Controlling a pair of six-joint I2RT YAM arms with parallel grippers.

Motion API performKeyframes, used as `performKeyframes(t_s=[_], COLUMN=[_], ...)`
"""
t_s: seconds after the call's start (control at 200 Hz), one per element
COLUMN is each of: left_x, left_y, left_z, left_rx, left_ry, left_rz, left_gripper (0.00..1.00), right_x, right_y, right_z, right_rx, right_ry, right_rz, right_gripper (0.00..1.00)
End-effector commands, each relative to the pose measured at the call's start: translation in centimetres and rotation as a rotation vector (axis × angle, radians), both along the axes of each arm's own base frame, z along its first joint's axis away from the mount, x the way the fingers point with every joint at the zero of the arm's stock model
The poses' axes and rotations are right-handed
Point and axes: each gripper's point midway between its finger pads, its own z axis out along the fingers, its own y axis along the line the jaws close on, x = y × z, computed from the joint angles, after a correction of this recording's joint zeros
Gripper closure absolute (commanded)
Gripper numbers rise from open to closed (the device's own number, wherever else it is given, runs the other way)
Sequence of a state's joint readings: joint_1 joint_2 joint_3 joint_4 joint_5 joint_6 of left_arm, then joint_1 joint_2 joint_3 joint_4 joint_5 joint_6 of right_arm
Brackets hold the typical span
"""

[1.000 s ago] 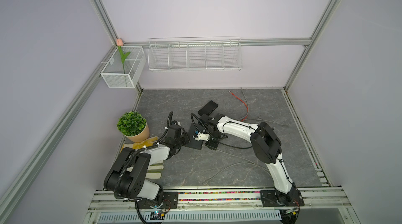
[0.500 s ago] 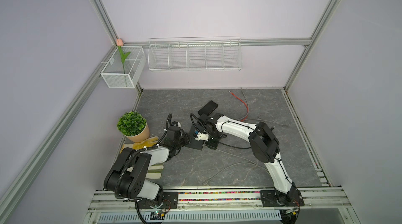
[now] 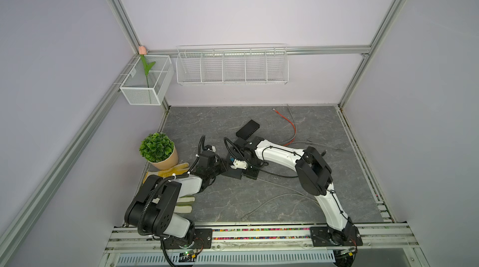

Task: Insert the plug into the switch port
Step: 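Push the grey plug into the switch port with the right gripper, left holding switch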

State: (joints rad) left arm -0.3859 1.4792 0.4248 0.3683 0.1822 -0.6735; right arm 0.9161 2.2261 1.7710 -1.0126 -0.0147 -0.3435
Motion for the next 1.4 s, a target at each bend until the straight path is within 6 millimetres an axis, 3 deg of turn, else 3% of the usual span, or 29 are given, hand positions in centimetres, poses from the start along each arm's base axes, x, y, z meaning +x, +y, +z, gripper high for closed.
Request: performKeyframes(t_s=[0.0, 0.375, 0.695, 0.955, 1.395], left_x=[-1.5, -2.4, -2.8, -3.1, -3.9], left_y=[-1.8, -3.0, -3.1, -3.2, -3.9], left_z=[-0.5, -0.7, -1.0, -1.1, -1.2], left_rx=[-0.044, -0.036, -0.034, -0.035, -0.040], left_ry=[0.037, 0.036, 0.039, 0.040, 0.044], left_rz=[-0.076, -0.100, -0.103, -0.109, -0.123], left_gripper=[0.69, 0.70, 0.71, 0.71, 0.72], right_x=[1.6, 1.5, 0.2, -0.1, 0.5], right_y=[2.3, 4.0, 5.2, 5.2, 6.1], right_z=[2.1, 3.6, 7.1, 4.4, 3.3], right_rx=[0.107, 0.233, 0.419, 0.381, 0.429], right_ry=[-0.095, -0.110, -0.099, -0.056, -0.075], right_rz=[-0.006, -0.017, 0.004, 0.001, -0.053], right_gripper=[0.93, 0.93, 0.93, 0.93, 0.93])
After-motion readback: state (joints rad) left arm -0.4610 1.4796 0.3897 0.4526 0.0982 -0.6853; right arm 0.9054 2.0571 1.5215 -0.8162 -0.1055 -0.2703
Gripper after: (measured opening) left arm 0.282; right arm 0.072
